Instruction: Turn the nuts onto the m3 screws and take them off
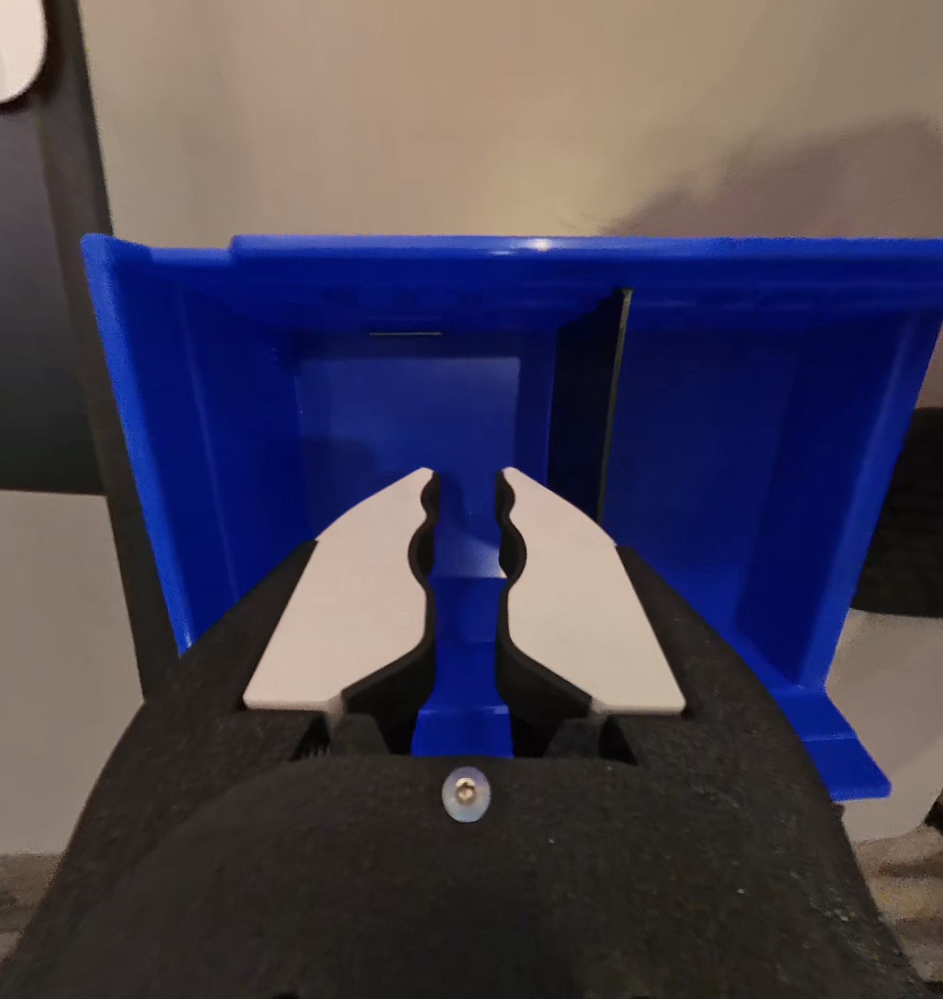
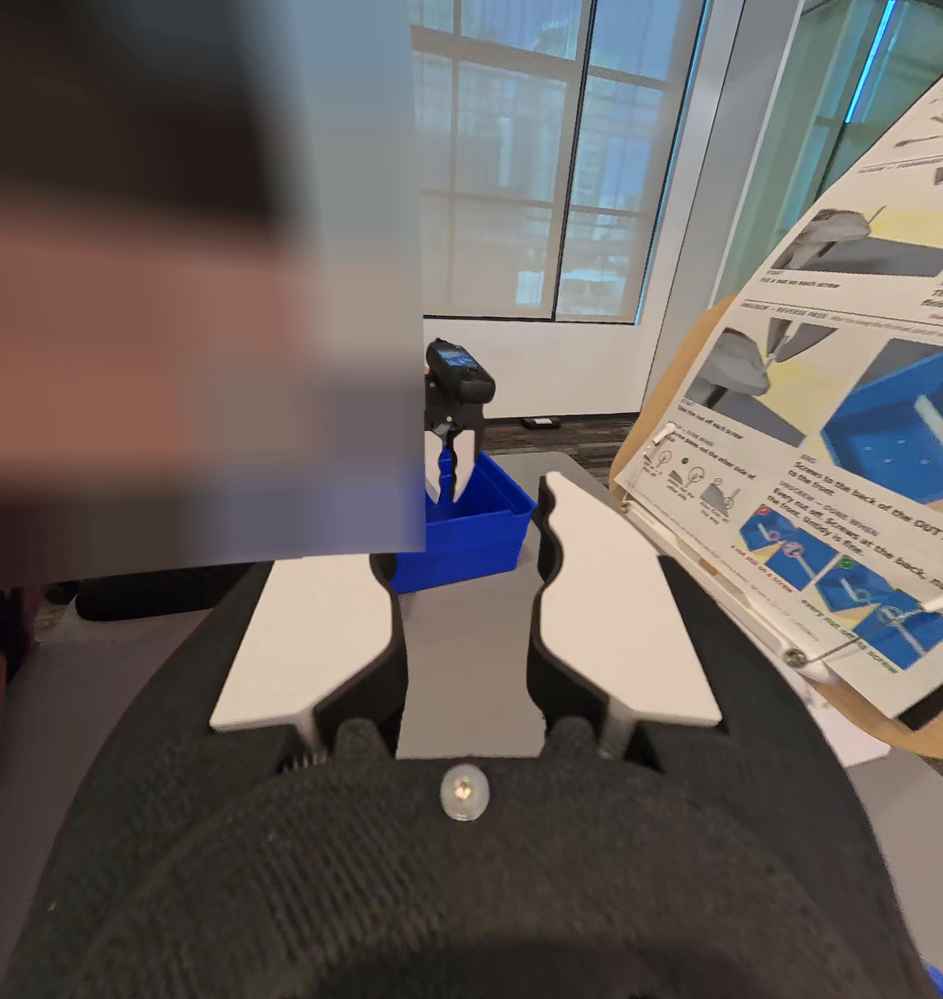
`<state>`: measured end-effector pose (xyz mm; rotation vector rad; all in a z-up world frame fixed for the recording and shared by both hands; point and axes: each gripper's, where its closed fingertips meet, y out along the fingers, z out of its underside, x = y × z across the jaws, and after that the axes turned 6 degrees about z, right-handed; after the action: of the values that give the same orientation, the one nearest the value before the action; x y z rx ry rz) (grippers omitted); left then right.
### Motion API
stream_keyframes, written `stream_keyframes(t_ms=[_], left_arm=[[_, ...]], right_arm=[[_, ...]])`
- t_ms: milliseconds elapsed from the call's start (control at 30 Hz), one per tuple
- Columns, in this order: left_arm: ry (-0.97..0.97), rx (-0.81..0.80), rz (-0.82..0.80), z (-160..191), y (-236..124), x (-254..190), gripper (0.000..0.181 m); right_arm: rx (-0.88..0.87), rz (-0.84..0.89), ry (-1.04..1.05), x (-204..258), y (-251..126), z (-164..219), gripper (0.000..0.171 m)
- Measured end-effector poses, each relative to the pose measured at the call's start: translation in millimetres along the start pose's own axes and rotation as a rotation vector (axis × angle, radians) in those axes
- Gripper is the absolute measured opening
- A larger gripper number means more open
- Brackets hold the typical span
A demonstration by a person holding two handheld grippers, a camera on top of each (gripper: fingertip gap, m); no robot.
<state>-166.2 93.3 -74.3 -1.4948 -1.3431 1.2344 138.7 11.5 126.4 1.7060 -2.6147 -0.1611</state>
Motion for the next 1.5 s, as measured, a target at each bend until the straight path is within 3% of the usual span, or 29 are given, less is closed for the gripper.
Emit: stream_keyframes(t_ms=[200,367,567,1033,1133,1233,1500], left_arm=[[0.039,-0.047,-0.057,-11,25,19,0.024],[-0.347,-0.056,-0.145,-8,50,43,0.02],[-0.629,-0.148,-0.099,-3,57,49,0.026],[-1.028,-0.26,0.06,-17,61,30,0.032],[-1.064,-0.253,0.064,-16,64,32,0.033],[-1.04,-0.195,-0.04,-7,65,38,0.041],[-1.073,-0.159,-0.052,-6,73,40,0.049]], right_arm=[[0.027,-0.015,0.013,0,12,17,0.052],[0.086,-0.006,0.015,-2,20,33,0.053],[0.114,-0.032,-0.013,9,22,32,0.056],[0.11,-0.086,-0.093,38,18,14,0.057],[0.106,-0.092,-0.104,41,16,10,0.057],[0.102,-0.089,-0.112,41,15,8,0.057],[0.141,-0.082,-0.108,37,17,17,0.059]])
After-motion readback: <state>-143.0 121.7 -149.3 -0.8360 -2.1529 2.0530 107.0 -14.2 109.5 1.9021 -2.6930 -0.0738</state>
